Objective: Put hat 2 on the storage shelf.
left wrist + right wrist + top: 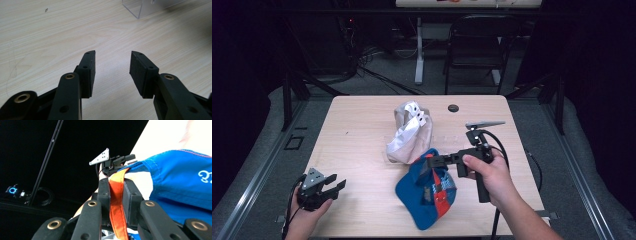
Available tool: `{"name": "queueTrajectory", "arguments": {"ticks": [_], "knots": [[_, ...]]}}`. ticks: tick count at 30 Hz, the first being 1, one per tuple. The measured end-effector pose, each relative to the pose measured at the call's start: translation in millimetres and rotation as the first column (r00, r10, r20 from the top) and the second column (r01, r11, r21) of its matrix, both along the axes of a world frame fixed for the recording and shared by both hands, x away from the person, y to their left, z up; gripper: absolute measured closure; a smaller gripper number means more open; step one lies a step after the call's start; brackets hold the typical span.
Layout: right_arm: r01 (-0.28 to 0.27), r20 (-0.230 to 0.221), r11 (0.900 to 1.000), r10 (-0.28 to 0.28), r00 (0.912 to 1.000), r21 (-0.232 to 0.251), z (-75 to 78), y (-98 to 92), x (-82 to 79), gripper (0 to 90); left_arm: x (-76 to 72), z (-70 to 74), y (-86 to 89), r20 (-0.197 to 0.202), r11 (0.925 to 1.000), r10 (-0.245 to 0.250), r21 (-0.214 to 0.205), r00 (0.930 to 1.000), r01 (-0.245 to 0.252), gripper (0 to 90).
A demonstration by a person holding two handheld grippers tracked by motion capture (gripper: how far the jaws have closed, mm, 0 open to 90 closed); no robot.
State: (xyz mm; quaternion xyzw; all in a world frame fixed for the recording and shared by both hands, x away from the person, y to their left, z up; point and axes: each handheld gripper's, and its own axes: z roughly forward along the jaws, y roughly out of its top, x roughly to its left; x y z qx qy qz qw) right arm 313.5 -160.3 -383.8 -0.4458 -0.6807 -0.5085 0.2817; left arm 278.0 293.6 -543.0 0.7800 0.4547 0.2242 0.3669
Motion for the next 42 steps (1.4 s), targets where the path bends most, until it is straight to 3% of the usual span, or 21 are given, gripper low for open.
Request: {"name": "queueTrajectory", "arguments": {"ticks": [5, 12, 22, 28, 34, 42], "knots": [[0.054, 0.009, 0.9985, -0.054, 0.9985, -0.008, 13.3, -23.8, 0.0, 78.3, -0.1, 0.0, -0.2, -0.001, 1.0000, 0.001, 0.002, 1.0000, -0.001, 56.5], [0.122, -0.004, 0.9926, -0.121, 0.9926, 0.006, 18.5, -50.5, 4.5, 78.4, -0.3, 0.1, -0.2, 0.001, 1.0000, 0.003, 0.004, 1.0000, -0.003, 56.4], [0.151, -0.045, 0.9885, -0.150, 0.9877, 0.011, 21.5, -58.4, 13.9, 78.3, -0.3, -0.1, -0.9, 0.006, 1.0000, -0.002, 0.006, 1.0000, 0.002, 56.4], [0.171, -0.055, 0.9853, -0.171, 0.9838, 0.002, 33.9, -62.5, 20.7, 78.3, -1.3, 1.0, -0.3, 0.013, 1.0000, -0.003, 0.003, 0.9999, 0.003, 56.5], [0.236, -0.037, 0.9712, -0.237, 0.9708, -0.034, 52.6, -77.6, 26.9, 78.3, -2.0, 1.1, -3.0, 0.025, 0.9999, -0.014, 0.001, 0.9996, 0.014, 57.4], [0.321, -0.013, 0.9462, -0.322, 0.9468, -0.040, 79.6, -96.4, 40.6, 78.3, -2.2, 1.4, -4.2, 0.040, 0.9997, -0.022, 0.005, 0.9990, 0.022, 57.5]]}}
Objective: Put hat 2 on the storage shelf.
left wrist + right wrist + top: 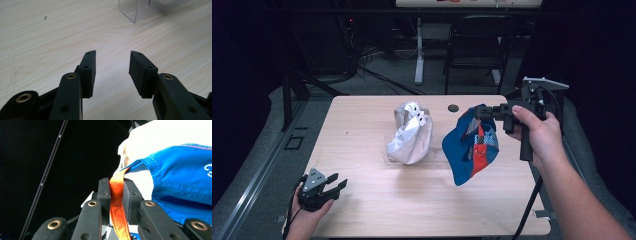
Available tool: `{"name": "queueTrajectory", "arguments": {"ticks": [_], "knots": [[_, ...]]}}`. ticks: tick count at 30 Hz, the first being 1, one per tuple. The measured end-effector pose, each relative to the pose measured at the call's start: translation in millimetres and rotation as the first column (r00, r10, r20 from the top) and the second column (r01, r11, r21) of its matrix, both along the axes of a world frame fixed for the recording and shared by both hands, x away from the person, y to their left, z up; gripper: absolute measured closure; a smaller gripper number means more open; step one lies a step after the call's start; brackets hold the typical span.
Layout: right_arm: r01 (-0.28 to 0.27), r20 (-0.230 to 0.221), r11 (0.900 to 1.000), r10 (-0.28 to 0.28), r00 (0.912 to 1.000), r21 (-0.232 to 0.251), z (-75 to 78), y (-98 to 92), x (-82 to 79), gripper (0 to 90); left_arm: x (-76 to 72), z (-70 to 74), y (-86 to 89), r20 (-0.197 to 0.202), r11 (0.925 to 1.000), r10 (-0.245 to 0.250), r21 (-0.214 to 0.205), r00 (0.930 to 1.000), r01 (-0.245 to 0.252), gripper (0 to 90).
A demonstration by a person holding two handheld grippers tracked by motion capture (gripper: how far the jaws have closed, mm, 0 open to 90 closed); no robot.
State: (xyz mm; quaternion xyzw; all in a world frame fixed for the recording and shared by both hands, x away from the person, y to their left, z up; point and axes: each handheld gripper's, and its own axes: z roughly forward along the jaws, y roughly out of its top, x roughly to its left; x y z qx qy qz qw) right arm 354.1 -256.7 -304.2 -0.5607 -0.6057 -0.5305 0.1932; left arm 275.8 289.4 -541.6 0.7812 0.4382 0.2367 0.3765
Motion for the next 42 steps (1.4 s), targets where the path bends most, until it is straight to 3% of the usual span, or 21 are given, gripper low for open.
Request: {"name": "queueTrajectory", "arguments": {"ticks": [7, 23, 42], "knots": [[0.067, 0.002, 0.9977, -0.067, 0.9977, 0.011, 12.1, -3.8, 15.3, 78.3, -0.2, 0.4, -1.0, -0.007, 0.9999, -0.010, 0.008, 0.9999, 0.010, 58.4], [0.144, 0.019, 0.9894, -0.145, 0.9893, 0.016, 24.8, -0.8, 42.5, 78.3, -0.4, -0.4, -0.9, -0.002, 1.0000, -0.006, 0.004, 1.0000, 0.006, 58.1], [0.206, 0.011, 0.9784, -0.206, 0.9784, 0.005, 20.5, 4.8, 62.9, 78.3, -1.1, -0.2, -2.1, 0.006, 1.0000, -0.004, 0.000, 1.0000, 0.004, 58.1]]}}
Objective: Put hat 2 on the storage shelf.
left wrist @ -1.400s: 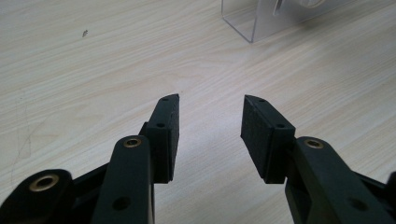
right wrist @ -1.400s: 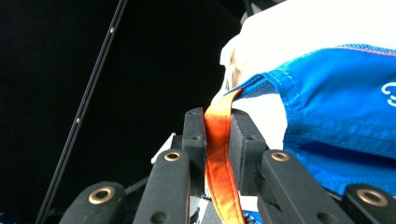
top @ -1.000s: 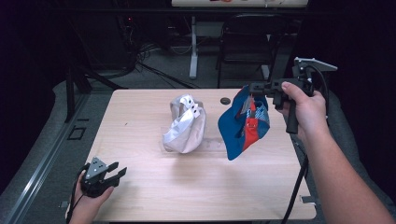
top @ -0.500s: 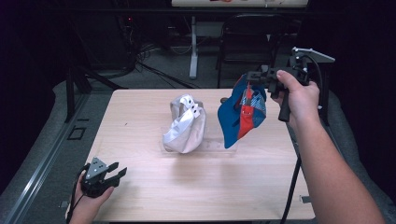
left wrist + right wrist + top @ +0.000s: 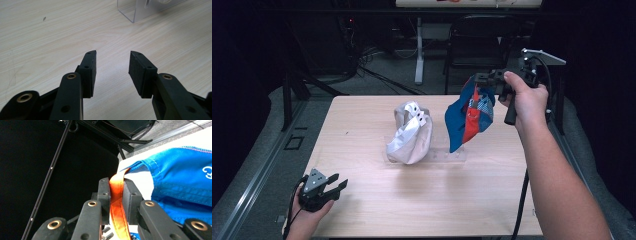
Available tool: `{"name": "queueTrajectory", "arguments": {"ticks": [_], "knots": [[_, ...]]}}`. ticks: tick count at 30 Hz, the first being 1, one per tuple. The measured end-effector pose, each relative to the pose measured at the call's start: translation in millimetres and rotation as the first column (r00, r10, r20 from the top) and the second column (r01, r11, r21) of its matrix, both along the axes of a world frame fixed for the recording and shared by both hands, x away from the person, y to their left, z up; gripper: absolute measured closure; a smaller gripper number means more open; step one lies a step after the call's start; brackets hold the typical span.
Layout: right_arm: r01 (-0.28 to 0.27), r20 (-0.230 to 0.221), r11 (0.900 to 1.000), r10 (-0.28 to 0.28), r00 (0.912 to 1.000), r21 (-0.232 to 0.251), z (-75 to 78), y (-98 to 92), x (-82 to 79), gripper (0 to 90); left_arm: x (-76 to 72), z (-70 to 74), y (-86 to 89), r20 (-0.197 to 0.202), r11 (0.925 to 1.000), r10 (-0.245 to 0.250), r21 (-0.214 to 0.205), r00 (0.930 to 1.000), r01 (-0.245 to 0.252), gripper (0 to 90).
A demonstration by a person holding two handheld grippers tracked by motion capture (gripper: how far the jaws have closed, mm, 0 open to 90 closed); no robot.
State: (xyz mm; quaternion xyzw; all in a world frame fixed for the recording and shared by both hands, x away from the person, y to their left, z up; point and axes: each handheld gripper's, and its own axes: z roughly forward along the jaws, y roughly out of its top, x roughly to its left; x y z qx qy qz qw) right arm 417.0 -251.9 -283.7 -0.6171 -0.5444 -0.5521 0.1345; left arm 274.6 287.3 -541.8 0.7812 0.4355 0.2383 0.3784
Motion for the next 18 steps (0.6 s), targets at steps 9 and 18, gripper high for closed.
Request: {"name": "queueTrajectory", "arguments": {"ticks": [9, 18], "knots": [[0.004, -0.009, 0.9998, -0.005, 0.9999, -0.022, -2.0, 5.6, 1.7, 78.3, 0.1, 0.8, -0.3, -0.004, 0.9999, -0.006, 0.012, 1.0000, 0.006, 58.1], [-0.003, -0.026, 0.9985, 0.002, 0.9997, -0.055, -11.4, 15.0, 4.2, 78.3, -0.5, 1.1, 0.1, 0.005, 1.0000, 0.002, 0.005, 1.0000, -0.002, 58.1]]}}
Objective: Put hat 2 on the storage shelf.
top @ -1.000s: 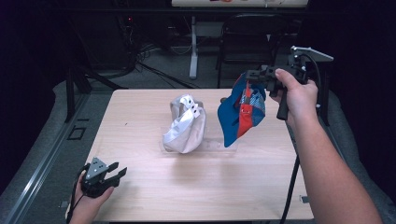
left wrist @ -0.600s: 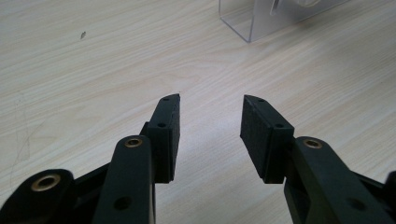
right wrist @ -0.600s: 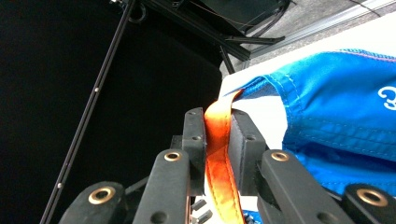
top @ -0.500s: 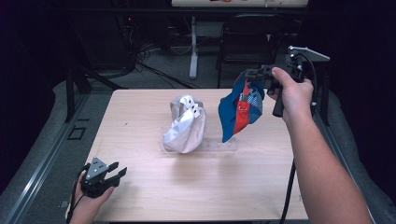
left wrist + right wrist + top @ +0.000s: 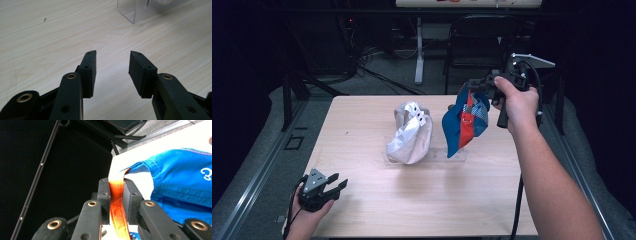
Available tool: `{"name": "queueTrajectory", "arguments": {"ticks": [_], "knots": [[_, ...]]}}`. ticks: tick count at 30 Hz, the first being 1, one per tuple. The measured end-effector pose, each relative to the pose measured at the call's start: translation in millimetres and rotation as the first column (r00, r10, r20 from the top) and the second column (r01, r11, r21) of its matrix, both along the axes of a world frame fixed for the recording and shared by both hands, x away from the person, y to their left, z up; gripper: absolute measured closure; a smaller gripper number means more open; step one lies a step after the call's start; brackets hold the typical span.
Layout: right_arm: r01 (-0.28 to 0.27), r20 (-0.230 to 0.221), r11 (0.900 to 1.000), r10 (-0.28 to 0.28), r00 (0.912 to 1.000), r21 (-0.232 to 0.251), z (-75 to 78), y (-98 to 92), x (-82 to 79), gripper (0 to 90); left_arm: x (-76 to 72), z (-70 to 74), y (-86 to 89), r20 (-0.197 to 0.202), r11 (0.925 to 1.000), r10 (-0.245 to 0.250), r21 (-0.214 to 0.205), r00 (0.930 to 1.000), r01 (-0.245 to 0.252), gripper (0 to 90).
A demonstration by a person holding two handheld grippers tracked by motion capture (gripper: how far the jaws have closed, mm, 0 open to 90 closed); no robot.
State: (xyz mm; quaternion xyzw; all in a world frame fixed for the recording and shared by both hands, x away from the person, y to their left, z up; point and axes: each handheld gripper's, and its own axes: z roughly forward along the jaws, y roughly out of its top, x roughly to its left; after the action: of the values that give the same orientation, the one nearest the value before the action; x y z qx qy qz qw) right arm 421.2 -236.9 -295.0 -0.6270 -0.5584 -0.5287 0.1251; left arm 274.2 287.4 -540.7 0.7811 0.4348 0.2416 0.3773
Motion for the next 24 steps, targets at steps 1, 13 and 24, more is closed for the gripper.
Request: {"name": "queueTrajectory", "arguments": {"ticks": [1, 13, 24], "knots": [[0.006, -0.009, 1.0000, -0.006, 0.9999, 0.003, -2.7, 0.9, 1.1, 78.3, 0.2, -0.2, 0.1, 0.001, 1.0000, -0.001, -0.001, 1.0000, 0.001, 58.1], [0.011, -0.021, 0.9996, -0.012, 0.9997, -0.027, -10.1, 1.6, 4.1, 78.2, 0.4, 0.8, 0.5, -0.006, 0.9999, -0.007, 0.010, 1.0000, 0.007, 58.1], [-0.023, -0.053, 0.9997, 0.022, 0.9983, -0.007, -27.2, 12.3, 13.4, 78.2, 5.0, -0.5, 1.0, -0.008, 1.0000, 0.008, -0.004, 0.9999, -0.008, 58.1]]}}
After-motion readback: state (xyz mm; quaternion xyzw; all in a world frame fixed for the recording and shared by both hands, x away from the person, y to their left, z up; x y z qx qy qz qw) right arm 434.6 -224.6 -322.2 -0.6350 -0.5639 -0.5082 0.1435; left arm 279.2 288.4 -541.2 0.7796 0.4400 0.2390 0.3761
